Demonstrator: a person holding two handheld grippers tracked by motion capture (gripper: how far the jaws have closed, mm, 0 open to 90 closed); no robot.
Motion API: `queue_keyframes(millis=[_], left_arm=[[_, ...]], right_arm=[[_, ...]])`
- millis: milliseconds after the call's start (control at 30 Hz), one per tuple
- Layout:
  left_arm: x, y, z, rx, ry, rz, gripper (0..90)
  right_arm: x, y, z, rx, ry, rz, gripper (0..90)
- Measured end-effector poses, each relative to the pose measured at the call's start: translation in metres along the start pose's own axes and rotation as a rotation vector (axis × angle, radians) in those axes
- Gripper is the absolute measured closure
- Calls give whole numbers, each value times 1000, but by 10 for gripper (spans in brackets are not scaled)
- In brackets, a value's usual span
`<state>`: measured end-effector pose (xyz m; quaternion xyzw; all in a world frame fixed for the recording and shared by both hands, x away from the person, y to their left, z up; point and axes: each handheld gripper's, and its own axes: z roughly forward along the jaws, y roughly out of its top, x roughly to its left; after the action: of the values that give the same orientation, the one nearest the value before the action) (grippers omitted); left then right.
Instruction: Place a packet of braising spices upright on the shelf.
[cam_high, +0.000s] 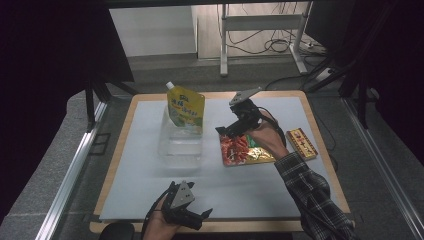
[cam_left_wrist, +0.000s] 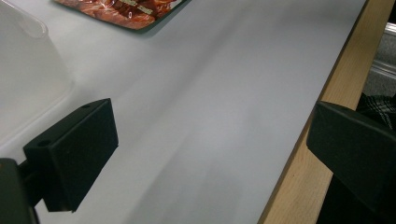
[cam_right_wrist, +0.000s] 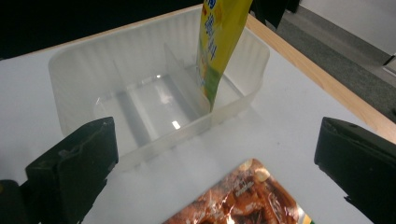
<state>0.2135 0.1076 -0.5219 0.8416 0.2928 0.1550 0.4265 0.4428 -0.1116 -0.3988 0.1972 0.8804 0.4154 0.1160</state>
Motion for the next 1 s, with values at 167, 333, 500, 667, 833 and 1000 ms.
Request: queue_keyframes(millis=[167, 333, 500, 667, 833, 1000], left_arm=[[0, 0, 0, -2, -1, 1, 17], [0, 0, 0, 0, -1, 5, 18], [-1, 0, 0, 1, -1, 7, 17], [-1, 0, 1, -2, -3, 8, 17], [-1, 0, 1, -1, -3, 13, 17], [-2, 0, 1, -2, -6, 18, 17]], right_arm=[[3, -14, -6, -1, -1, 15, 0], [3, -29, -14, -20, -19, 32, 0], [4, -40, -19, -28, -42, 47, 0], [4, -53, -27, -22, -61, 51, 0], [3, -65, -35, -27, -85, 46, 0], [0, -76, -39, -16, -110, 44, 0]])
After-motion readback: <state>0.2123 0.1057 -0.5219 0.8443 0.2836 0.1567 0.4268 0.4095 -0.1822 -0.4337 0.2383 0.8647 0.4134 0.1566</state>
